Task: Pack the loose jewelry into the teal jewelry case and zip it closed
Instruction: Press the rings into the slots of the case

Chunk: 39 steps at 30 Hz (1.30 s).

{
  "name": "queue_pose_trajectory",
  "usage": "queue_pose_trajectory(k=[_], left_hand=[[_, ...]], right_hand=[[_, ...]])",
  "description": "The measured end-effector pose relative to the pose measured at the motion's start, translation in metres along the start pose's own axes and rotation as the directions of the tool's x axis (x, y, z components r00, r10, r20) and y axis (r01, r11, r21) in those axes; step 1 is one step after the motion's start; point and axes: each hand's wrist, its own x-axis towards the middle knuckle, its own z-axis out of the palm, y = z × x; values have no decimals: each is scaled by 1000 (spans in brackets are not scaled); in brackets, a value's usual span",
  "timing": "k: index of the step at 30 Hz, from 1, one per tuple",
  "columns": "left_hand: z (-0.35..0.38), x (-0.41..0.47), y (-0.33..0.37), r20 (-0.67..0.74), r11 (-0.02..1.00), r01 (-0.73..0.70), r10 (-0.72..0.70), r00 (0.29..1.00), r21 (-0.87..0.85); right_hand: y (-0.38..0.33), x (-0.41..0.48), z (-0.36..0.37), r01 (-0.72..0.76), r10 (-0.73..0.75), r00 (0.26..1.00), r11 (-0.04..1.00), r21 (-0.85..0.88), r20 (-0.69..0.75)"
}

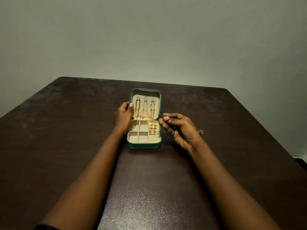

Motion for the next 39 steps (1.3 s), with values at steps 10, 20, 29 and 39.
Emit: queue_pose_trajectory(k=[10,20,29,39], left_hand=[[0,2,-4,-3,1000,5,-5,1000,-18],[0,0,-2,-8,1000,4,-4,1000,-11],[1,0,0,-3,1000,5,-5,1000,-11],[1,1,-2,-8,1000,4,-4,1000,-2]], right_hand=[[2,2,-2,31,-31,999,997,-70,11],[0,7,-14,215,-219,971,625,-751,95],[12,7,-3,200,-155,977,413,-888,148],[18,5,6,179,-241,965,305,-935,106]])
